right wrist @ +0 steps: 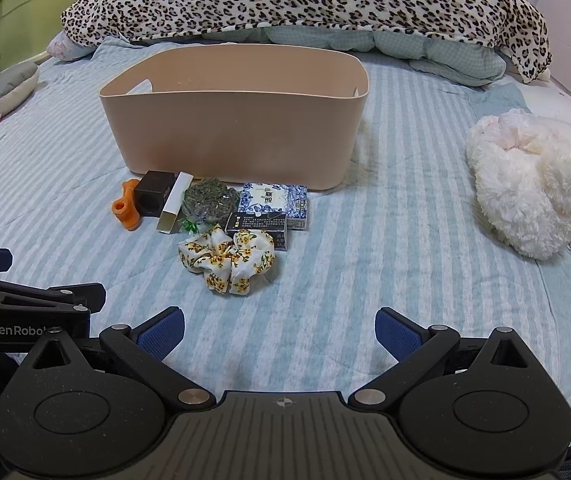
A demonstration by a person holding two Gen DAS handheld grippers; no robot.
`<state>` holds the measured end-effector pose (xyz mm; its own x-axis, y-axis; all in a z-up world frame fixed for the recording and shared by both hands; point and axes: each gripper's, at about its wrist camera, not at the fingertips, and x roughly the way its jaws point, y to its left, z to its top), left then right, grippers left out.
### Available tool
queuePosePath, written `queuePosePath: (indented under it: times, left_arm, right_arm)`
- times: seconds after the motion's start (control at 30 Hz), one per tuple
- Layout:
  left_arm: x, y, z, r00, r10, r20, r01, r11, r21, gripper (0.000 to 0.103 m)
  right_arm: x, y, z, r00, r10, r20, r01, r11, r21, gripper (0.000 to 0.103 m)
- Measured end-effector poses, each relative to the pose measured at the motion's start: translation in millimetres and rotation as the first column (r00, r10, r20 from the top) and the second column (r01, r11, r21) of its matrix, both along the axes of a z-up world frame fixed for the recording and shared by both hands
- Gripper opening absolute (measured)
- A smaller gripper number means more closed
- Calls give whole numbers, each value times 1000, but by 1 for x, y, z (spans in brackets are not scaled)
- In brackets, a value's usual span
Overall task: Organize objects
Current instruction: 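Move the left tool toward the orange sock while the right tool approaches the floral scrunchie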
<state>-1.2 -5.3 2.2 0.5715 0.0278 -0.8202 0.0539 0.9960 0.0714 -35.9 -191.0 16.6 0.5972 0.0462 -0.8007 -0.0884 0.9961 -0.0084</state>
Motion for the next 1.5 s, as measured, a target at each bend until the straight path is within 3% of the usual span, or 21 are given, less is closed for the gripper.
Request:
queuePosePath:
  times: [0.53, 1.2, 1.37, 1.5]
  left_arm:
    - [5, 3, -2, 1000, 5, 1, -5, 1000, 7, 103]
    - [42, 16, -7, 998, 48, 31, -48, 999, -7, 103]
    - [57, 22, -16, 997, 65, 33, -66, 997, 35, 103]
    - [66, 31, -20, 998, 38, 47, -38, 999, -17, 103]
  right_arm:
    - [6, 0, -3, 1000, 0, 5, 0, 1000, 4, 103]
    - [35, 4, -22, 1000, 5, 25, -5, 1000, -15, 103]
    - [44, 11, -31, 999, 36, 18, -35, 999, -40, 103]
    - [53, 12, -38, 999, 52, -3, -52, 999, -14, 101]
